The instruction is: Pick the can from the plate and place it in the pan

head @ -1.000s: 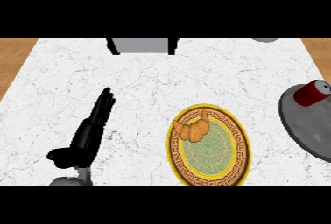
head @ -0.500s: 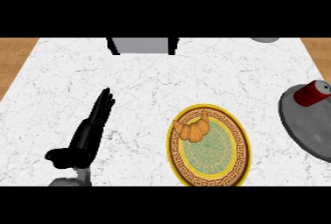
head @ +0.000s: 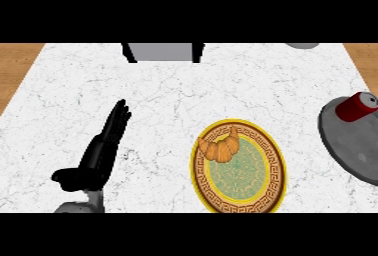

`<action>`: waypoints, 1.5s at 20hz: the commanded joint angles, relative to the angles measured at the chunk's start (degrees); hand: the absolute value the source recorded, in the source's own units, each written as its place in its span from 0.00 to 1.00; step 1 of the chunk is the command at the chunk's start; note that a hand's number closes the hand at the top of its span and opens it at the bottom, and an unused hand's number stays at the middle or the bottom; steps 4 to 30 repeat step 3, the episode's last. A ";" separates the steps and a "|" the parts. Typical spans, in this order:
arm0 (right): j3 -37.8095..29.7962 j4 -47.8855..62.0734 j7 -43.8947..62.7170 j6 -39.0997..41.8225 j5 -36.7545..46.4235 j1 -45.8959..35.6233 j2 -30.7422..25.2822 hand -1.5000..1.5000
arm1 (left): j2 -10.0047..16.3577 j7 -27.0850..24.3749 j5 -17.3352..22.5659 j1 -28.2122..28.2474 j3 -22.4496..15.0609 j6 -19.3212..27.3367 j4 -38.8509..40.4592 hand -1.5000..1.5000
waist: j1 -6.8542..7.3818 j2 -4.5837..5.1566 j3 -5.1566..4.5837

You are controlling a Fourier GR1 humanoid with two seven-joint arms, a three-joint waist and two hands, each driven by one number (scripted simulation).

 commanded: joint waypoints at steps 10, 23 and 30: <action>1.02 1.21 -11.83 1.26 0.68 1.50 0.19 0.00 | -0.94 2.20 0.00 -1.21 -0.60 0.29 -0.82 0.50 | 0.08 0.09 0.06; 1.02 1.21 -11.83 1.26 0.68 1.50 0.19 0.00 | -0.94 2.20 0.00 -1.21 -0.60 0.29 -0.82 0.50 | 0.08 0.09 0.06; 1.02 1.21 -11.83 1.26 0.68 1.50 0.19 0.00 | -0.94 2.20 0.00 -1.21 -0.60 0.29 -0.82 0.50 | 0.08 0.09 0.06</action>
